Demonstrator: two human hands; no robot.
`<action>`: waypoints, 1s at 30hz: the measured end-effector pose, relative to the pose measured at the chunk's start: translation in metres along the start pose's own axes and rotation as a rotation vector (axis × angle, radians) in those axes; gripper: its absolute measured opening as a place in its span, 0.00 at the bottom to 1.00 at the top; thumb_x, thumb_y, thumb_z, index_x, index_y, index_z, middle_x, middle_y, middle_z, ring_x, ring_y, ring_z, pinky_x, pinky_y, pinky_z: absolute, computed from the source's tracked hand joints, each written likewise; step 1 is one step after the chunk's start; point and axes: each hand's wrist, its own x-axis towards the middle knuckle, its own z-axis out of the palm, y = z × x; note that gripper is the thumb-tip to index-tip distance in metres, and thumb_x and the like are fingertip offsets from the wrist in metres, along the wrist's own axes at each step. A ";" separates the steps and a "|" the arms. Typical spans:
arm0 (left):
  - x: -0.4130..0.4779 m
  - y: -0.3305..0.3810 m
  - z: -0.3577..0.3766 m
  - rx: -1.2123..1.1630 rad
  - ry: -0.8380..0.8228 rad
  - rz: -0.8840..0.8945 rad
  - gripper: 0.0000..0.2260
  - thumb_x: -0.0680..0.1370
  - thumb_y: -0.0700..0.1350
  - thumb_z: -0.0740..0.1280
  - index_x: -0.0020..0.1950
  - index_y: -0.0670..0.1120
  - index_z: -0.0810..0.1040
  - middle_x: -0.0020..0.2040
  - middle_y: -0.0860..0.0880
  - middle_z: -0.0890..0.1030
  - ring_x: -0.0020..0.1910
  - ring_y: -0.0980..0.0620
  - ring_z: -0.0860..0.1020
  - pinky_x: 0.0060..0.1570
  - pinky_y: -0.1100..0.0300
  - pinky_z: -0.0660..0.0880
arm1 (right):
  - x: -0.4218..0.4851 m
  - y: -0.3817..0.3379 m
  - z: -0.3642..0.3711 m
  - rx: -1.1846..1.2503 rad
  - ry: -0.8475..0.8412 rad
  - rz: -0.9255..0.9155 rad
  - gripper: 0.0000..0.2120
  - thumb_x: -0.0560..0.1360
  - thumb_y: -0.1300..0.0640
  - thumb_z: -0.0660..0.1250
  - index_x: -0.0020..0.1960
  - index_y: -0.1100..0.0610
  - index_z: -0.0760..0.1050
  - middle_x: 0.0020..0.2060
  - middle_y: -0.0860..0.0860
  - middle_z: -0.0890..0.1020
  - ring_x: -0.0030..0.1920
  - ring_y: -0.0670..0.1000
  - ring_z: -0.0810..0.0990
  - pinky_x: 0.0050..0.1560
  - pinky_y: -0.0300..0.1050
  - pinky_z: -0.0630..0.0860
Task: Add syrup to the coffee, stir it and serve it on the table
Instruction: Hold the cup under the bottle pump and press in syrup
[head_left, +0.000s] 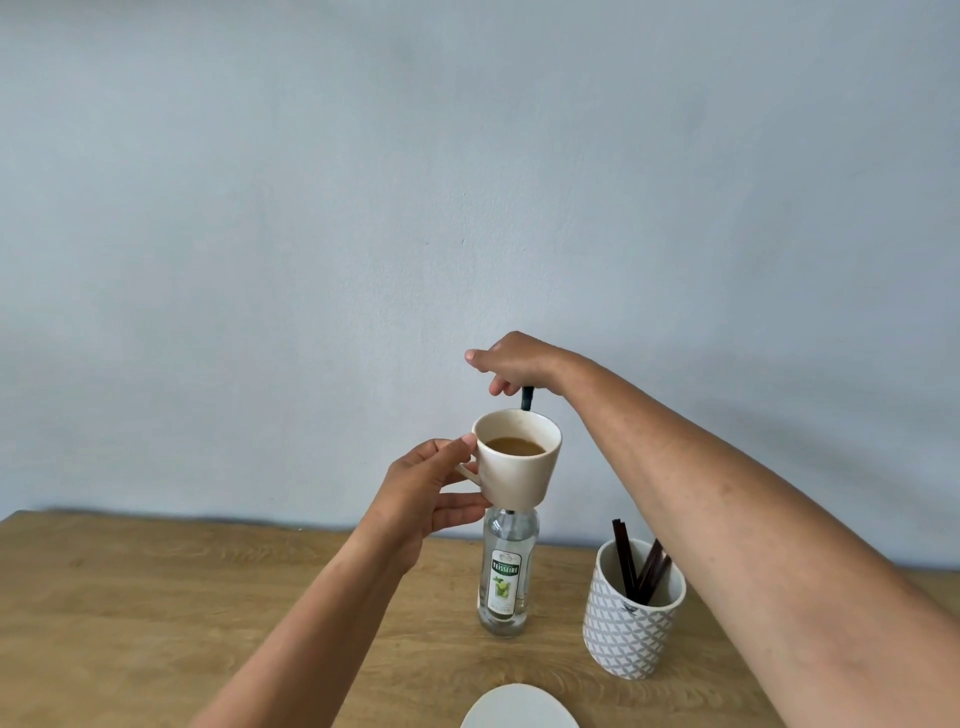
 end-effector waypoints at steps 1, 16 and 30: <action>0.000 0.000 0.000 -0.001 0.000 0.000 0.11 0.76 0.52 0.73 0.47 0.45 0.81 0.47 0.42 0.88 0.44 0.37 0.87 0.41 0.52 0.85 | 0.000 0.001 0.001 0.000 -0.001 0.007 0.30 0.76 0.38 0.58 0.66 0.60 0.71 0.48 0.54 0.84 0.52 0.54 0.80 0.54 0.50 0.69; 0.000 0.001 0.002 0.005 -0.012 0.003 0.11 0.76 0.52 0.73 0.46 0.45 0.82 0.48 0.41 0.88 0.45 0.37 0.87 0.39 0.54 0.84 | 0.004 0.006 0.008 0.016 0.031 0.026 0.28 0.76 0.38 0.57 0.63 0.60 0.73 0.44 0.54 0.85 0.49 0.54 0.81 0.62 0.54 0.73; 0.001 0.000 0.001 0.000 -0.002 -0.009 0.11 0.75 0.53 0.74 0.45 0.46 0.82 0.49 0.40 0.87 0.44 0.37 0.87 0.38 0.54 0.84 | 0.001 0.004 0.006 0.069 0.029 0.015 0.24 0.77 0.41 0.57 0.59 0.59 0.76 0.43 0.54 0.86 0.50 0.54 0.81 0.56 0.50 0.72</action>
